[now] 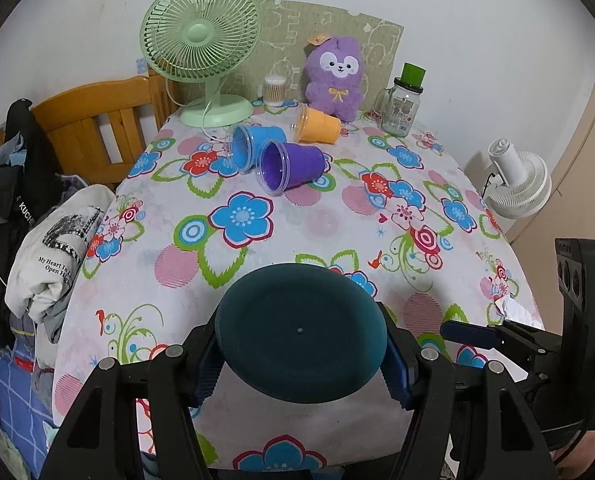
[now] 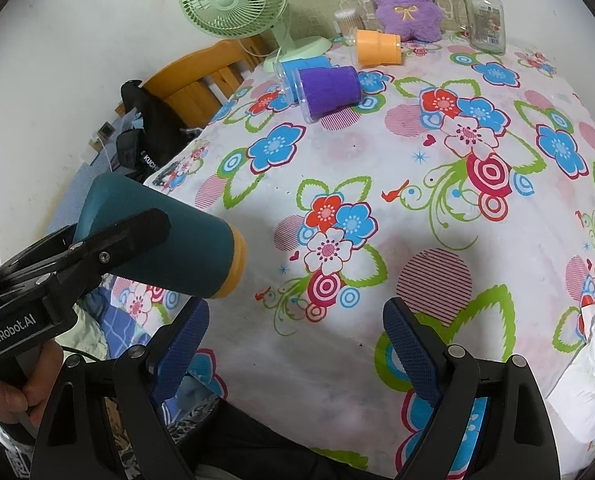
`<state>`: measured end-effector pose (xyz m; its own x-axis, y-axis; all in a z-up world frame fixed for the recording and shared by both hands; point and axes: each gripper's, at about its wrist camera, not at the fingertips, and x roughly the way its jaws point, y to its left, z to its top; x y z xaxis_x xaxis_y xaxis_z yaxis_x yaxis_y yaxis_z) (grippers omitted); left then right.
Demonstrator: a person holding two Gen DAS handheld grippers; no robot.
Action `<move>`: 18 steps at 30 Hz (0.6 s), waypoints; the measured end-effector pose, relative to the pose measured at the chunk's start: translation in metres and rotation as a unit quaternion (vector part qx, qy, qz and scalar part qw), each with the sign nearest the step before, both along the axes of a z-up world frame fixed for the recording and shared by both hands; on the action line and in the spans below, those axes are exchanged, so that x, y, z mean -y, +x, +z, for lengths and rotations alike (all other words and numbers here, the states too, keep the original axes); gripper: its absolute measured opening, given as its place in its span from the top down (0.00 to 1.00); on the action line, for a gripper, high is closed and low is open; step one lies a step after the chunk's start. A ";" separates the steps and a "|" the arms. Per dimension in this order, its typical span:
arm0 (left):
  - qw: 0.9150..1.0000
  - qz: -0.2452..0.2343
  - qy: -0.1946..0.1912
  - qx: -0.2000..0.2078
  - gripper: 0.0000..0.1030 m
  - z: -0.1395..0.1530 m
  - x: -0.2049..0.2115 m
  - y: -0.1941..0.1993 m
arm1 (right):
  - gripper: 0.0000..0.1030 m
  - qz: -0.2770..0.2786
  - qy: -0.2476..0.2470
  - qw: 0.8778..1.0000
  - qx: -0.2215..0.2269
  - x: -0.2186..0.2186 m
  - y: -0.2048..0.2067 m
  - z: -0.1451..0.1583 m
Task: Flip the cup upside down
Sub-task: 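Open the right gripper and hold the teal cup in the left gripper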
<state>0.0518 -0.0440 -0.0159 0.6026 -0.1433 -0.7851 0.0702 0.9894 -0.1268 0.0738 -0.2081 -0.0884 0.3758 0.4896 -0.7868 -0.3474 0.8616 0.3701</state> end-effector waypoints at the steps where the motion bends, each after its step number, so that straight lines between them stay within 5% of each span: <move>1: 1.000 0.000 0.000 0.000 0.34 0.000 0.000 0.000 | 0.12 0.000 0.000 1.000 0.000 0.000 0.000 0.000; 18: 0.998 0.002 -0.020 -0.052 0.30 -0.035 -0.004 0.012 | 0.12 -0.013 -0.005 1.000 -0.014 0.007 0.004 -0.009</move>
<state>0.0640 -0.0399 -0.0508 0.5195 -0.1731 -0.8367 0.0507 0.9838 -0.1721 0.0773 -0.2151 -0.0976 0.3655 0.4716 -0.8025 -0.3153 0.8739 0.3700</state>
